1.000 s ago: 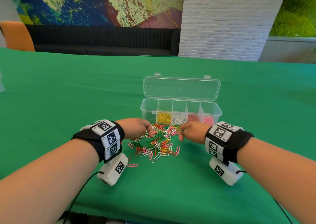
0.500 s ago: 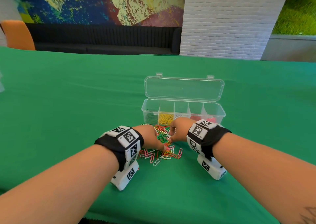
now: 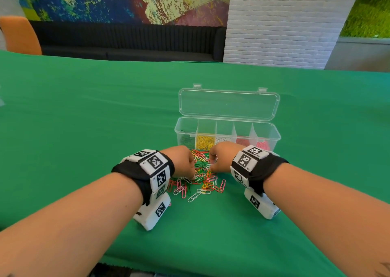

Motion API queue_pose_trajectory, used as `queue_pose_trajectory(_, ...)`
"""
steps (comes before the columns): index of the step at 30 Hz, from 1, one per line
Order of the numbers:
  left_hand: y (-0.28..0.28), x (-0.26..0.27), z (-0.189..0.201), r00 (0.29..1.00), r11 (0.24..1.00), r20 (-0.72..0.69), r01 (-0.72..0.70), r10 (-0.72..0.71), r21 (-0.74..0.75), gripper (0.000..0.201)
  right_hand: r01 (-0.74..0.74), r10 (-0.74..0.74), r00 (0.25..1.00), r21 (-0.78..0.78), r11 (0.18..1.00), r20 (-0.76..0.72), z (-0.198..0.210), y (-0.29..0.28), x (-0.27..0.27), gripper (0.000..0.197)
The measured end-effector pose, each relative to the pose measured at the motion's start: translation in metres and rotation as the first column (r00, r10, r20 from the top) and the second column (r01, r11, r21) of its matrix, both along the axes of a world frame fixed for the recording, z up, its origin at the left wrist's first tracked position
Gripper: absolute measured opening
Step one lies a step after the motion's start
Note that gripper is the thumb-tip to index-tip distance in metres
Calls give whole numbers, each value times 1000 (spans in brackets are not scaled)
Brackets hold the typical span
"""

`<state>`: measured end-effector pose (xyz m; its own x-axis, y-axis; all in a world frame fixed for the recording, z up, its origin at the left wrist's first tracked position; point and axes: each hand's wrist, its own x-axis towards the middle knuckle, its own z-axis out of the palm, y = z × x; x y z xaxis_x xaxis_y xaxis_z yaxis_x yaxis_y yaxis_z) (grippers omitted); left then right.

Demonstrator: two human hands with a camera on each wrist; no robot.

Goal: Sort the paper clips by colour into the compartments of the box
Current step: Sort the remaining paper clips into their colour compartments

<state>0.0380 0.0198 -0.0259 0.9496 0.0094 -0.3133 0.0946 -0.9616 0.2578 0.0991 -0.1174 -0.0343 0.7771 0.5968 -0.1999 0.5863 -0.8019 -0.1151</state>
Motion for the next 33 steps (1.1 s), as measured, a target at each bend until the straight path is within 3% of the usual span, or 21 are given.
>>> queue_pose_trajectory(5, 5, -3, -1, 1000, 1000, -17, -5, 5, -17, 10, 16, -16, 999, -15, 1000, -33, -3, 2, 1, 3)
queue_pose_trajectory(10, 12, -9, 2, 999, 998, -18, -39, 38, -41, 8, 54, -55, 998, -32, 998, -30, -4, 2, 1, 25)
queue_pose_trajectory(16, 17, -21, 5, 999, 1000, -39, -7, 6, -11, 17, 79, -80, 997, -42, 996, -4, -1, 3, 2, 31)
queue_pose_trajectory(21, 14, -22, 5, 1000, 1000, 17, -10, 10, -17, 14, 58, -58, 998, -19, 998, -21, 3, 2, 0, 11)
queue_pose_trajectory(30, 5, -18, 3, 998, 992, 59, 13, -20, 125, 9, -14, 16, 1000, -100, 995, 27, 2, 3, -4, 8)
queue_pose_trajectory(33, 3, -16, 1, 995, 985, 93, 21, -37, 174, 6, -7, 15, 998, -117, 993, 64, 3, 4, -5, 22)
